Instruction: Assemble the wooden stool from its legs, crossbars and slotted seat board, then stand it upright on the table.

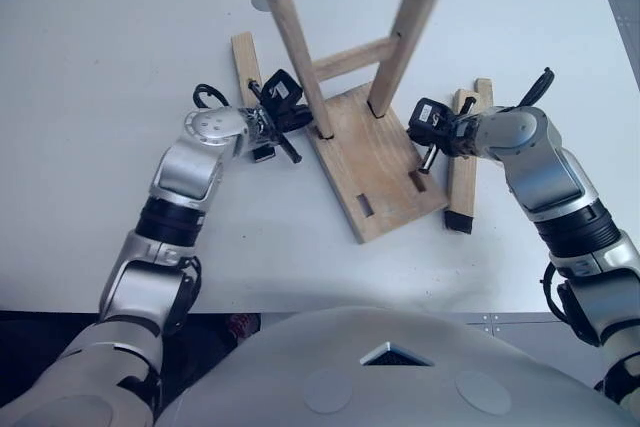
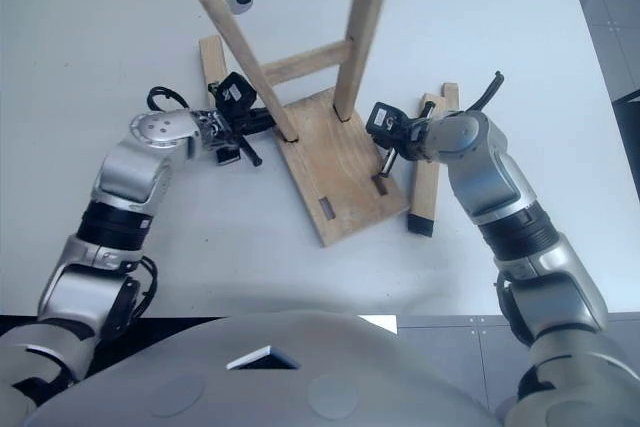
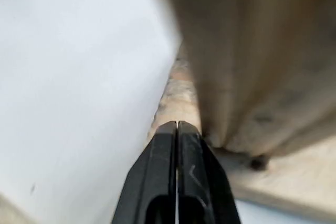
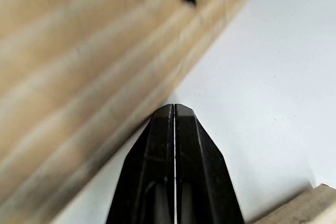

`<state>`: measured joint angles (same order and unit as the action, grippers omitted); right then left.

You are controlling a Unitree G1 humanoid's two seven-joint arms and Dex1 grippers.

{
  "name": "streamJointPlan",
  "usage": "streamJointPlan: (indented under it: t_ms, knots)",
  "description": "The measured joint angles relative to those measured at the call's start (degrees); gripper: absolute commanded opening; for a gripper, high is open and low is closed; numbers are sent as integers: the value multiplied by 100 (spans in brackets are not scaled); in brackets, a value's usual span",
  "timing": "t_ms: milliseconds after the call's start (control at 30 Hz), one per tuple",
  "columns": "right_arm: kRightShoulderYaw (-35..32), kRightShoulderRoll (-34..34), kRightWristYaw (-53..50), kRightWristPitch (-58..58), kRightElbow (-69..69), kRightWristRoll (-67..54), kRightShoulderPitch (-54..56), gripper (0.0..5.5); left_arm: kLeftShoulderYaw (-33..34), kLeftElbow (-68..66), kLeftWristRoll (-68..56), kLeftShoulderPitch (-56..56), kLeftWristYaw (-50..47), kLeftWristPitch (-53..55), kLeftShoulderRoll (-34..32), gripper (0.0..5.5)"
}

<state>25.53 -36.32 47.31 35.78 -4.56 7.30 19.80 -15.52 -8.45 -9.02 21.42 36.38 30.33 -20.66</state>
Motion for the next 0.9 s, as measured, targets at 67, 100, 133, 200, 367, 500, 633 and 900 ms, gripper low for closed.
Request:
streamJointPlan:
  t_ms: [67, 100, 133, 200, 367, 500, 633, 900]
  knots:
    - [21, 7, -24, -5, 0, 6, 1, 0, 143, -468, 4, 201, -167, -156, 246, 1]
    - [29, 17, -46, -8, 2, 6, 5, 0, 199, -664, 3, 291, -247, -221, 326, 1]
    - [29, 55, -121, -7, 23, 7, 11, 0, 289, -921, 4, 409, -335, -305, 415, 1]
    - [-19, 229, -295, -4, 116, 56, 29, 0, 506, -1355, -8, 627, -474, -475, 563, 1]
    - [-1194, 628, -1093, 424, 305, -197, 393, 77, 1311, -1993, -277, 1038, -831, -1052, 806, 0]
    - [-2119, -55, -1283, 747, 288, -216, 810, 140, 2138, -1719, -655, 1055, -998, -1244, 589, 0]
    - [-2420, -728, -1118, 982, 415, -240, 389, 207, 2545, -1044, -770, 951, -1143, -1269, 297, 0]
    - [-2993, -250, -1145, 1795, -25, -946, -782, 254, 2535, -161, -789, 303, -924, -734, -141, 0]
